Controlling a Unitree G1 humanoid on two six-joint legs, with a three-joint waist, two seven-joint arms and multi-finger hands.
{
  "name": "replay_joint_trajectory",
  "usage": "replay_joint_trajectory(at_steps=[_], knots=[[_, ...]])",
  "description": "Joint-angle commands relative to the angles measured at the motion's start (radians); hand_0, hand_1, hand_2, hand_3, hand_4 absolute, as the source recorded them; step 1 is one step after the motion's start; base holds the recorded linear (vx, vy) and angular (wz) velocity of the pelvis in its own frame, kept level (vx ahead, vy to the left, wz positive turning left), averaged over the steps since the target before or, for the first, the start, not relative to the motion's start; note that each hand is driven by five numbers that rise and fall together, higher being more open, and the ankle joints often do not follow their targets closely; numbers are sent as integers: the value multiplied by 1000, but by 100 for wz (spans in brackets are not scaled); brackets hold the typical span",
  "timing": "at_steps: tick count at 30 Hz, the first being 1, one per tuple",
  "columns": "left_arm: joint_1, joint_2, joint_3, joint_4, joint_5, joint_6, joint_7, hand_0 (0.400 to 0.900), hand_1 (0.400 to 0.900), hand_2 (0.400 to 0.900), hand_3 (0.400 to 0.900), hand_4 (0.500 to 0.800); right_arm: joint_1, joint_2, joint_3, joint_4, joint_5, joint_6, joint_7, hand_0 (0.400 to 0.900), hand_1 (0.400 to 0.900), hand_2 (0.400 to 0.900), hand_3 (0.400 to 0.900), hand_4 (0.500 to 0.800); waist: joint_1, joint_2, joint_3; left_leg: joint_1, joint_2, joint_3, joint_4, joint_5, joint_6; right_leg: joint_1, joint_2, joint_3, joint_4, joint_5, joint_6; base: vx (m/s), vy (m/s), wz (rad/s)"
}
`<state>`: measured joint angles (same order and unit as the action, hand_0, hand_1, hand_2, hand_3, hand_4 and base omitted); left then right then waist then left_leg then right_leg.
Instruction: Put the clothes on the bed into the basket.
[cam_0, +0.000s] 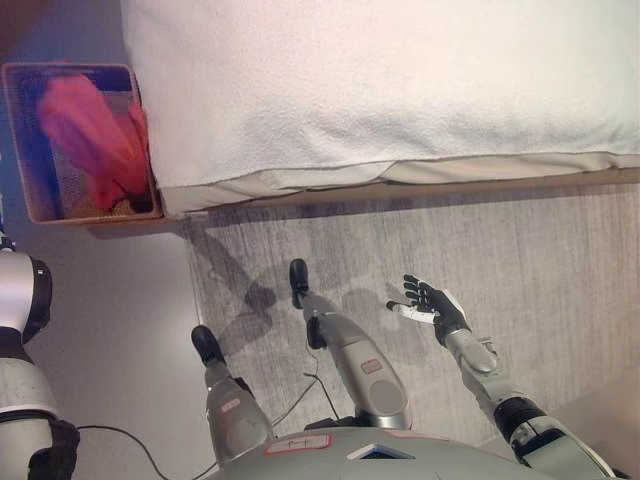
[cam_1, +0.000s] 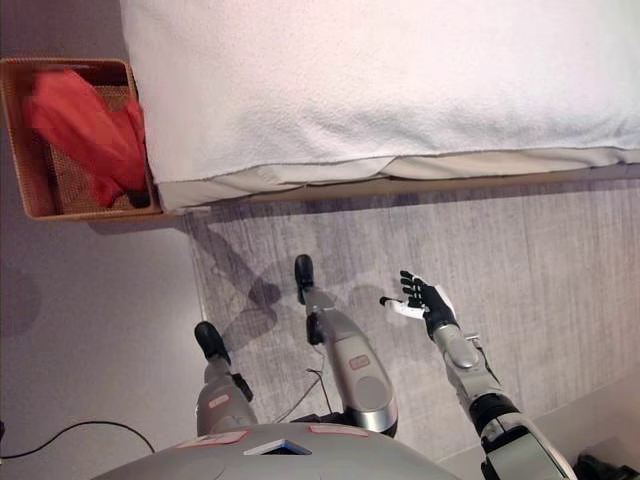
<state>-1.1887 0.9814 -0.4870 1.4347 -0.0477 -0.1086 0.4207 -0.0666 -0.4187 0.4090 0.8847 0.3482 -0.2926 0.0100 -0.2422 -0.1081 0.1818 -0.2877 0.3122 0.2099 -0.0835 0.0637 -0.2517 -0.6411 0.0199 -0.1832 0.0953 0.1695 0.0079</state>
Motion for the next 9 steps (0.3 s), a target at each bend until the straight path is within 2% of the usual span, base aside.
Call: replay_joint_trajectory(at_steps=[1, 5, 9], knots=[[-105, 80, 16, -21, -41, -58, 55, 900, 900, 900, 900, 800, 55, -55, -35, 2, 34, -32, -16, 900, 900, 900, 900, 800, -6, 83, -45, 218, 45, 57, -4, 80, -10, 26, -19, 41, -64, 72, 164, 0, 0, 0], [-95, 64, 43, -30, -82, -70, 53, 900, 900, 900, 900, 800, 51, -53, -28, 1, 33, -33, -19, 900, 900, 900, 900, 800, -7, 85, -46, 227, 45, 60, -4, 71, -10, 28, -21, 41, -65, 73, 165, -6, 3, 1], [-98, 60, 46, -36, -91, -75, 53, 900, 900, 900, 900, 800, 46, -53, -28, 4, 27, -33, -23, 900, 900, 900, 900, 800, -12, 81, -45, 227, 38, 57, -4, 68, -10, 27, -30, 40, -66, 79, 165, -15, 3, 0]])
